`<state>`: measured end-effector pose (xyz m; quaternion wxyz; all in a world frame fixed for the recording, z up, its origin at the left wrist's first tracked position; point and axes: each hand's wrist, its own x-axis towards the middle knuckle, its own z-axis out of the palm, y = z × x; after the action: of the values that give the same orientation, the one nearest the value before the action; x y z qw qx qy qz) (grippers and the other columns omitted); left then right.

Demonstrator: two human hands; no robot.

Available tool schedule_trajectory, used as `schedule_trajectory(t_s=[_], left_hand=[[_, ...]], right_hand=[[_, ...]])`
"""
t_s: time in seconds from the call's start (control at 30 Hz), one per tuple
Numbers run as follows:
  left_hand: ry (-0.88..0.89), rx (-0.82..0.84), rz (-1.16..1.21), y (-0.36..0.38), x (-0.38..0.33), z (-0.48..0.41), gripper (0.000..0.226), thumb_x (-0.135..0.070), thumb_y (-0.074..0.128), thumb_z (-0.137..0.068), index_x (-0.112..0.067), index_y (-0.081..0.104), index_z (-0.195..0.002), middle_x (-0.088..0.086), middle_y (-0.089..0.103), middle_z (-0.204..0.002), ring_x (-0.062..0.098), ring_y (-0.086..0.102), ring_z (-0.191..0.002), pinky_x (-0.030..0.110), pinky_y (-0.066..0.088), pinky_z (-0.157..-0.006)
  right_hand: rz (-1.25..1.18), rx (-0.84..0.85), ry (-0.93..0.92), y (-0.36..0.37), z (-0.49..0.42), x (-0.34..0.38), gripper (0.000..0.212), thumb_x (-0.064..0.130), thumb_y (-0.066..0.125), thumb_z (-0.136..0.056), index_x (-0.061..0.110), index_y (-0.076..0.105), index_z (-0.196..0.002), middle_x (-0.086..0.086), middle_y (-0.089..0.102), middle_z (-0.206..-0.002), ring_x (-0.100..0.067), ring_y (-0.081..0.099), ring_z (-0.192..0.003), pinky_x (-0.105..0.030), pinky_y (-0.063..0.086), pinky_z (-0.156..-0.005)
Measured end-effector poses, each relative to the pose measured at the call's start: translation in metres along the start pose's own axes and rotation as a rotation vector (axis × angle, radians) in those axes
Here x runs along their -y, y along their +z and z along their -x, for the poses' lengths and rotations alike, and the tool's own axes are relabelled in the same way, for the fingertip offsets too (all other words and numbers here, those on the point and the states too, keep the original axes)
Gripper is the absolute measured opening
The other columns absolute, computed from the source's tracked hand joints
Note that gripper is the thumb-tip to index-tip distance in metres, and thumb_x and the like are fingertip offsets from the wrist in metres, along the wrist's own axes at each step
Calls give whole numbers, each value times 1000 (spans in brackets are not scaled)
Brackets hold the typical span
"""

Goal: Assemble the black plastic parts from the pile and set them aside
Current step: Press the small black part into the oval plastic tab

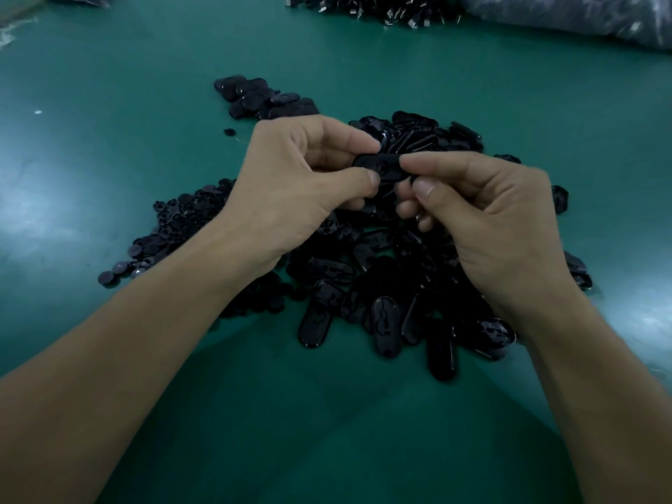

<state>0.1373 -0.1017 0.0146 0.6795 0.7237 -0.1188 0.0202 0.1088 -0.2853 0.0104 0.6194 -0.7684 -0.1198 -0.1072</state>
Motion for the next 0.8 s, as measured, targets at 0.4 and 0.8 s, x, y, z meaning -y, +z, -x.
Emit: schedule_trajectory(t_s=[0.4,0.8], left_hand=[[17,21,73,-1,-3,0,23,4,78,-79,-16,74,-90,0,74,-73,15,70,-70,22,56,-65],[37,52,-11,2,-1,3,24,3,81,-78,-16,75,-91,1,75,-75,9,69,-67,21,56,-65]], right_hand=[[-356,37,130,-1,1,3,14,8,70,-86,21,75,-85,-9,76,-85,-19,73,-75,-21,55,-66],[76,-67,-34,2,1,5,21,10,73,-89,30,73,-89,11,71,-72,-4,64,-68,-15,50,-67]])
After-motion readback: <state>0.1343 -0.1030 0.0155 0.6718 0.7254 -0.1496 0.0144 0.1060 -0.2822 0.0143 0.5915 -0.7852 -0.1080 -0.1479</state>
